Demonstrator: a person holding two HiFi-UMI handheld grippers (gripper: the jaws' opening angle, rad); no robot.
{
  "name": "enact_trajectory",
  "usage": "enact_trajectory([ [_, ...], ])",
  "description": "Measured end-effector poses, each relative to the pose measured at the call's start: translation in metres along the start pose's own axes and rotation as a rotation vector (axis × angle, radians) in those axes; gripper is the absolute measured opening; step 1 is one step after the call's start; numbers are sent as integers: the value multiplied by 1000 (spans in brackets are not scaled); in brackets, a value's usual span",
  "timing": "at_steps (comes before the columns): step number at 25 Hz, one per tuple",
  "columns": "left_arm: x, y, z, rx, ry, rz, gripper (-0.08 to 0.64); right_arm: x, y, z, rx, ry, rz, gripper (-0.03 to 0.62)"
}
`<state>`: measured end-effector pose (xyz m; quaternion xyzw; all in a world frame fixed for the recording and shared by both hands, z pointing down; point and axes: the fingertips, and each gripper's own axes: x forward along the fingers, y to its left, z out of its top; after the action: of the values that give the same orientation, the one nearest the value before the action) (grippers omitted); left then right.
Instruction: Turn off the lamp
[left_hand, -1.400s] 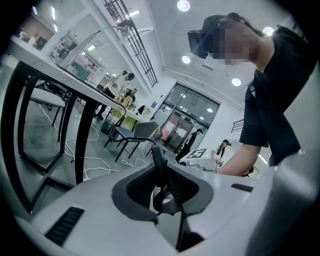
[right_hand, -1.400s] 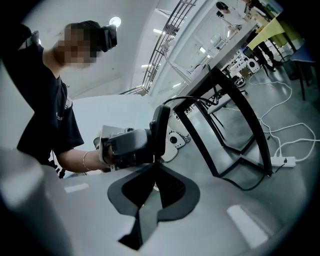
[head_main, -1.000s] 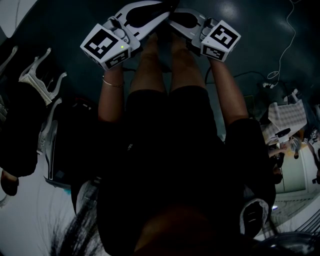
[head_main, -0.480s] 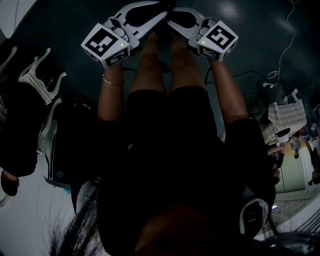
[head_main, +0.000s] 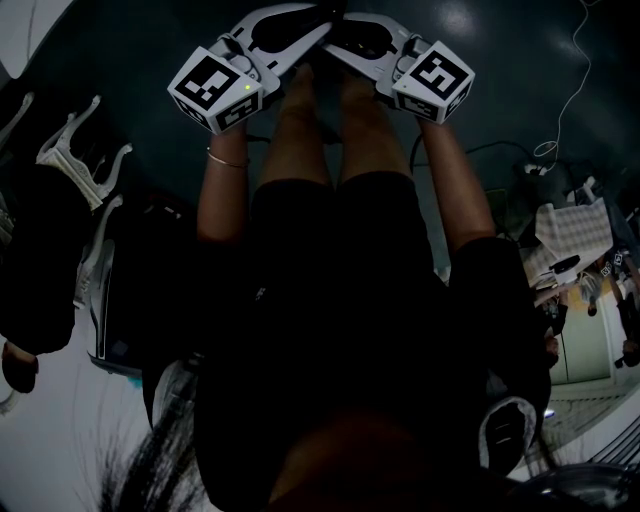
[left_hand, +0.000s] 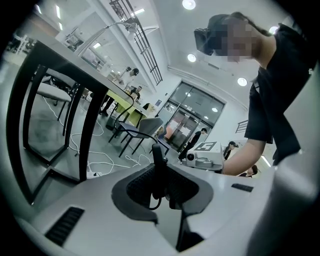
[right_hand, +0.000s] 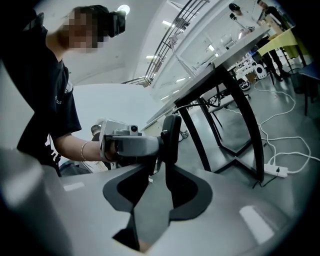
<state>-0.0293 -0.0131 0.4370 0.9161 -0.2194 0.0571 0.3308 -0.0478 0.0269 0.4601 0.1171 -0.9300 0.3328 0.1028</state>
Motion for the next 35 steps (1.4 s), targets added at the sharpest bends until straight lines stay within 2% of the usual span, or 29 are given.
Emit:
enact_trajectory([
  [7, -2, 8, -11, 19, 32, 18, 71, -1, -10, -8, -22, 68, -41, 97],
  [15, -8, 16, -19, 49, 61, 48, 71, -3, -20, 0, -23, 43, -85, 100],
  [21, -8, 21, -29, 45, 85, 58, 71, -8, -31, 16, 4, -12, -102, 104],
  [26, -9, 26, -31, 20, 58, 76, 71, -5, -34, 25, -57, 1, -98, 106],
  [31, -11, 29, -40, 22, 82, 86, 71, -7, -44, 47, -43, -74, -121, 106],
  [35, -11, 26, -43, 38, 96, 73, 71, -8, -59, 67, -68, -130, -177, 105],
])
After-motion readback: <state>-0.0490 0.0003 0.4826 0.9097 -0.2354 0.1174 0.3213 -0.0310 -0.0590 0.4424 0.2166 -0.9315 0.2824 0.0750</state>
